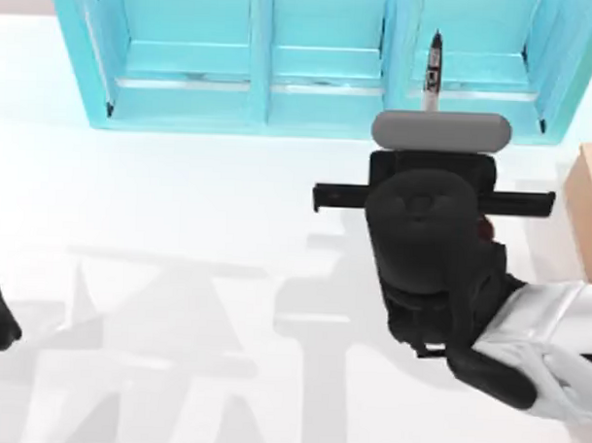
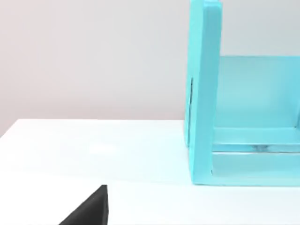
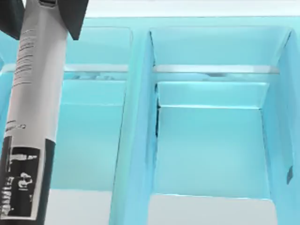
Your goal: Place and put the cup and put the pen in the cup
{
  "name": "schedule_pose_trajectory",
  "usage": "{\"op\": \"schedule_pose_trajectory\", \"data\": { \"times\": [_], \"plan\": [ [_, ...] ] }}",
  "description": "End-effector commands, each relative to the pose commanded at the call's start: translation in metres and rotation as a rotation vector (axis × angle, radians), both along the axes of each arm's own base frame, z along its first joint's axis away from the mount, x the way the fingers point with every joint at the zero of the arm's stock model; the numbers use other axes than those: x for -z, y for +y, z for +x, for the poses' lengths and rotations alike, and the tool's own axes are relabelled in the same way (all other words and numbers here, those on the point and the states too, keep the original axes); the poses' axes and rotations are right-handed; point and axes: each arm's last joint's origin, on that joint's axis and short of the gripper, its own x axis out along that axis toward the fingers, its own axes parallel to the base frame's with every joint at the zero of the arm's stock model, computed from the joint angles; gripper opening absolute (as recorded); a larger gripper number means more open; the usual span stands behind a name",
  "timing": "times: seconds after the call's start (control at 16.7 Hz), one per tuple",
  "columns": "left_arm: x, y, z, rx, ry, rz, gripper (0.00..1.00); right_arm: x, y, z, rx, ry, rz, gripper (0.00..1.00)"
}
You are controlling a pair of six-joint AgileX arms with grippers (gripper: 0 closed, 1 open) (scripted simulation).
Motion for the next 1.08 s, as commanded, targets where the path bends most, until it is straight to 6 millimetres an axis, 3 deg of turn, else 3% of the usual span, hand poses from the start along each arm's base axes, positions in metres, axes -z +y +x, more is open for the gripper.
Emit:
{"op": "schedule_pose_trajectory", "data": {
  "times": [0.24, 0.48, 0.84, 1.08],
  "plan": [
    [0.0, 0.0, 0.0, 0.0, 0.0, 0.0, 1.0, -0.007, -0.017, -0.027, 0.105, -0.139, 0.02, 0.0],
    [0.0, 0.0, 0.0, 0.0, 0.0, 0.0, 1.0, -0.011, -0.027, -0.042, 0.166, -0.187, 0.039, 0.0],
    [0.0, 0.0, 0.0, 0.0, 0.0, 0.0, 1.0, -0.01, -0.028, -0.04, 0.173, -0.188, 0.039, 0.0],
    [0.0, 0.0, 0.0, 0.0, 0.0, 0.0, 1.0, -0.002, -0.033, -0.021, 0.168, -0.188, 0.039, 0.0]
  ]
}}
